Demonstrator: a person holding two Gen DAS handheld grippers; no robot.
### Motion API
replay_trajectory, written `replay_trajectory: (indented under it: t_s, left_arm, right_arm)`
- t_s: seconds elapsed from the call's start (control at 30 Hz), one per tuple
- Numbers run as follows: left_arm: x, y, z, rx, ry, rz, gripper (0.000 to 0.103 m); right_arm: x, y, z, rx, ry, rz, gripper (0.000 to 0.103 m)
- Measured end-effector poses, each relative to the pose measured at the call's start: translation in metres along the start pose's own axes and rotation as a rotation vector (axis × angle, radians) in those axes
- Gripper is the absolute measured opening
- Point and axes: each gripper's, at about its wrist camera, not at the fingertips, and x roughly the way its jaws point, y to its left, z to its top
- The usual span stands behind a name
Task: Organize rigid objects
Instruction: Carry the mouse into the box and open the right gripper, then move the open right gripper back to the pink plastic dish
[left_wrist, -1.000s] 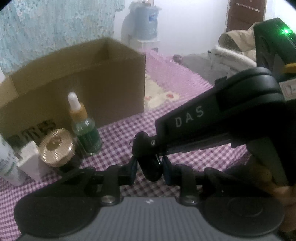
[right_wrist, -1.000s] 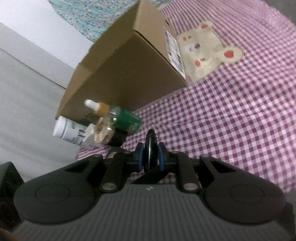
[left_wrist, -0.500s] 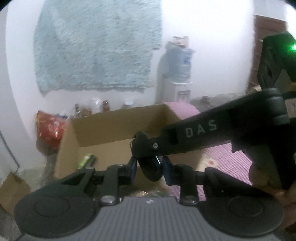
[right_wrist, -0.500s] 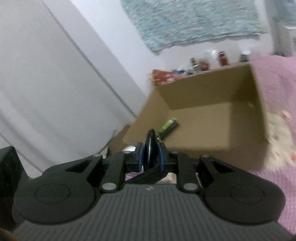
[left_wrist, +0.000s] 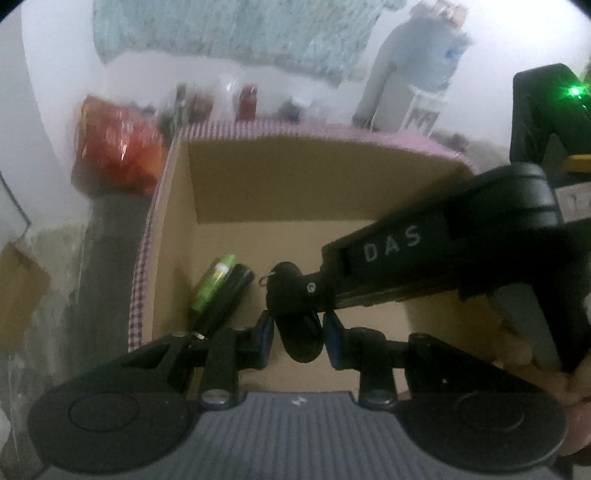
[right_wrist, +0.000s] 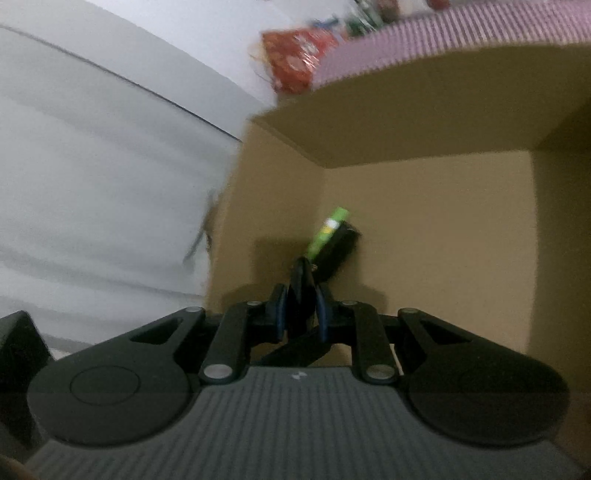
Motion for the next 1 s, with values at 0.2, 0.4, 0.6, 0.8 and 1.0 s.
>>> replay_trajectory:
  t_s: [0.2,0.4,0.6,0.8,1.0]
  left_arm:
    - [0.014,0.008,0.012,-0.013,0.02,0.033,0.033]
    - [0.004,0.001,0.008,-0.012,-0.024,0.029,0.045]
    - [-0.03,-0.001,0.001,-0.022,-0.108,0.01,0.056]
    - [-0.091,-0.001,-0.016,-0.017,-0.234,-0.054,0.065]
    - [-0.15,-0.01,-0.061,0.015,-0.352,-0.095,0.078]
  right_arm:
    - [0.031,-0.015,0.013,0.054,0.062,-0.037,0.015]
    - [0.037,-0.018,0.017,0.06,0.079,-0.016,0.025]
    - [-0.003,-0.019,0.012,0.06,0.009,0.019,0.034]
    - [-0.087,-0.013,-0.011,0.02,-0.121,0.127,0.037]
    - [-0.182,-0.007,-0.082,-0.094,-0.27,0.204,0.04]
